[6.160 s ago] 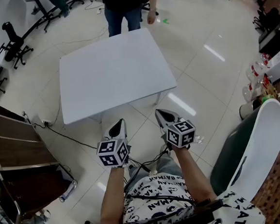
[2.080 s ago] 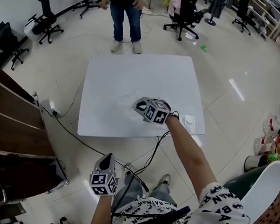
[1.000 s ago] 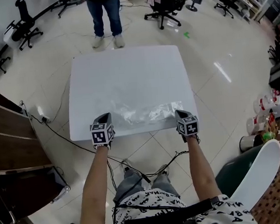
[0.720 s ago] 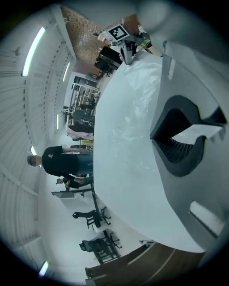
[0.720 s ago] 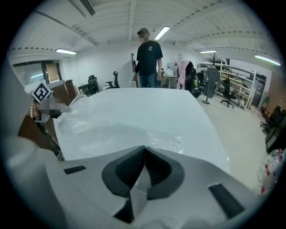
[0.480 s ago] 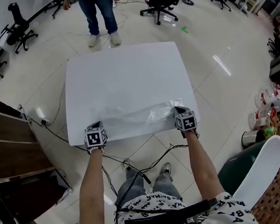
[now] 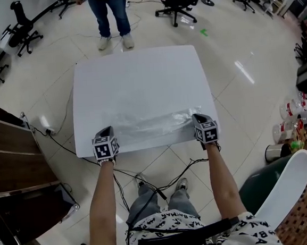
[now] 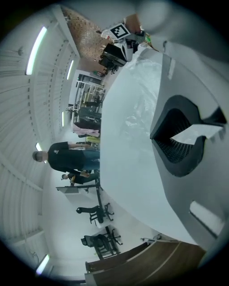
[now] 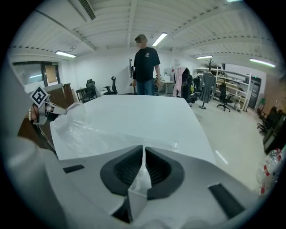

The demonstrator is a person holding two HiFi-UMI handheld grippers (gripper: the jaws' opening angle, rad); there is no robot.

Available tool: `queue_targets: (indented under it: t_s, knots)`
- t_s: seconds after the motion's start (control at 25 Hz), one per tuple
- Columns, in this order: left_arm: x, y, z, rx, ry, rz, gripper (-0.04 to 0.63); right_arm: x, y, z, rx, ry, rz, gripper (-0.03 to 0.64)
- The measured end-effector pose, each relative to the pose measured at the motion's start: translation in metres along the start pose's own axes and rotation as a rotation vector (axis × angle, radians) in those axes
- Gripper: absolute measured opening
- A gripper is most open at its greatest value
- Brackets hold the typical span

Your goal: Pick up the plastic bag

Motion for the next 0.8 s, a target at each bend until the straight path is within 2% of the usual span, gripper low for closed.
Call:
queue_targets:
  t_s: [0.12,0.24,0.36,0.52,0.6,0.8]
  knots:
    - [-0.023,0.001,0.006,0.066,0.015,0.068,0.000,0.000,0.006,0.011,0.037,0.043,-0.015,0.028]
    - [-0.030,0.027,-0.004,0.058,0.038,-0.022,0.000,0.006,0.023,0.020,0.056,0.079,-0.087,0.028]
    - [-0.024,0.048,-0.019,0.006,0.033,-0.120,0.000,0.007,0.026,0.023,0.050,0.115,-0.087,0.026]
    - [-0.024,0.055,-0.029,-0.021,0.045,-0.157,0.001,0.001,0.028,0.026,0.026,0.147,-0.074,0.018]
    - [-0.032,0.047,-0.028,-0.008,0.033,-0.111,0.002,-0.004,0.022,0.027,0.024,0.130,-0.051,0.032]
    - [-0.052,-0.015,-0.028,0.051,-0.072,0.125,0.002,-0.023,-0.022,0.021,0.005,0.144,0.094,0.032]
Point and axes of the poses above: the fingertips, and each gripper's own axes: y forward along the fingers, z to its right, x out of its underside, the point moved 4 cm from there along -y, backward along the fingers, and after that the axes turned 15 degrees about -z, right-handed, at the moved point
